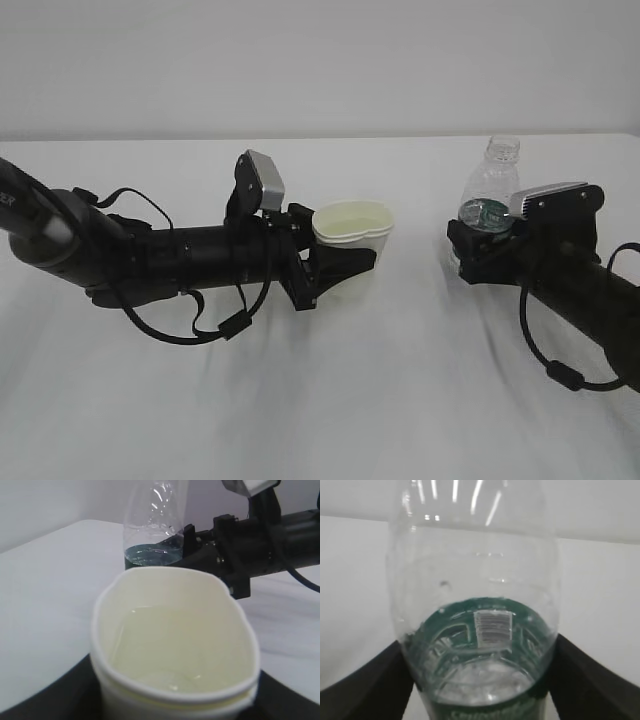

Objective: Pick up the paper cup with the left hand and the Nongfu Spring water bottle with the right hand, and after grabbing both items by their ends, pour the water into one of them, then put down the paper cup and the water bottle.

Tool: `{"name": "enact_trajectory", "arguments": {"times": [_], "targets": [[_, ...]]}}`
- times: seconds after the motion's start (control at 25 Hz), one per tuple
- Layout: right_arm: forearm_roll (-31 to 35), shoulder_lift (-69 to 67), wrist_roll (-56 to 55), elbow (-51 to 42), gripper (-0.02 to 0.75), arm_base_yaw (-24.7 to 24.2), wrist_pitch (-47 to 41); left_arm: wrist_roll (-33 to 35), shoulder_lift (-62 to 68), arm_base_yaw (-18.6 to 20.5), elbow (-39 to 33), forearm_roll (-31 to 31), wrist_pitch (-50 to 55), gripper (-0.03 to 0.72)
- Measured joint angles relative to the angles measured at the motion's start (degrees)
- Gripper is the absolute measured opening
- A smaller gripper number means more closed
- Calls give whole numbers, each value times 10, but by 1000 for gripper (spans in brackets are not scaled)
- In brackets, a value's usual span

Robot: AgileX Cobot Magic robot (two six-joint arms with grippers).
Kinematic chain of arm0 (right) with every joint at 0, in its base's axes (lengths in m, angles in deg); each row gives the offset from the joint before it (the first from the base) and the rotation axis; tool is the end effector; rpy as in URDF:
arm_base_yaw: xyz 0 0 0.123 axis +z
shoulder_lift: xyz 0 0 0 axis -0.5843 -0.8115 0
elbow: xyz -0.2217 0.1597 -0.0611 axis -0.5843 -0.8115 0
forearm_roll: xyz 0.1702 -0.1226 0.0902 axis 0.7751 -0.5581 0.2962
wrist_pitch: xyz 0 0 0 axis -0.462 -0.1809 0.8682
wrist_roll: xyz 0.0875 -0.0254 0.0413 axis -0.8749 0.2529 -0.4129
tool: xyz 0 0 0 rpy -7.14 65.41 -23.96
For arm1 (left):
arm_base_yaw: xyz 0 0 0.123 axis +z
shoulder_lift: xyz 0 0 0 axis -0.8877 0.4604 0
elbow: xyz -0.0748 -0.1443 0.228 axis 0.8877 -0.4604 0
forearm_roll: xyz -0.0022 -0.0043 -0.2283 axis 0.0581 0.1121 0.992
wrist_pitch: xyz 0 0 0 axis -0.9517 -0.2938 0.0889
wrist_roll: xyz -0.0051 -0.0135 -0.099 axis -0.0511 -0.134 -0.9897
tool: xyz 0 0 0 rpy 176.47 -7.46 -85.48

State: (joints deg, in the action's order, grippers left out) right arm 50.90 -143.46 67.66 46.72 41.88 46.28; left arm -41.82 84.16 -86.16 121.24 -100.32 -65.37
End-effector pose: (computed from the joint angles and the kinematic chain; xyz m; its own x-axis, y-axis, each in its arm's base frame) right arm 0.3381 0.0592 0.0918 -0.2187 -0.1003 -0.9706 -0.3420 0.9395 -0.0200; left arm 0.3462 -0.2320 0.1101 -0.1097 0.0969 -0.9892 0.9451 0.3184 -0.0736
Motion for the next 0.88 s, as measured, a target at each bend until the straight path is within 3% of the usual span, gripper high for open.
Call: {"name": "enact_trajectory", "arguments": {"times": [0.48, 0.88], "targets": [[0, 121, 0, -114, 597, 0, 0, 0, 1, 3, 0, 1, -2, 423], [-1, 222, 0, -161, 597, 0, 0, 0, 1, 45, 0, 8, -2, 422]]}}
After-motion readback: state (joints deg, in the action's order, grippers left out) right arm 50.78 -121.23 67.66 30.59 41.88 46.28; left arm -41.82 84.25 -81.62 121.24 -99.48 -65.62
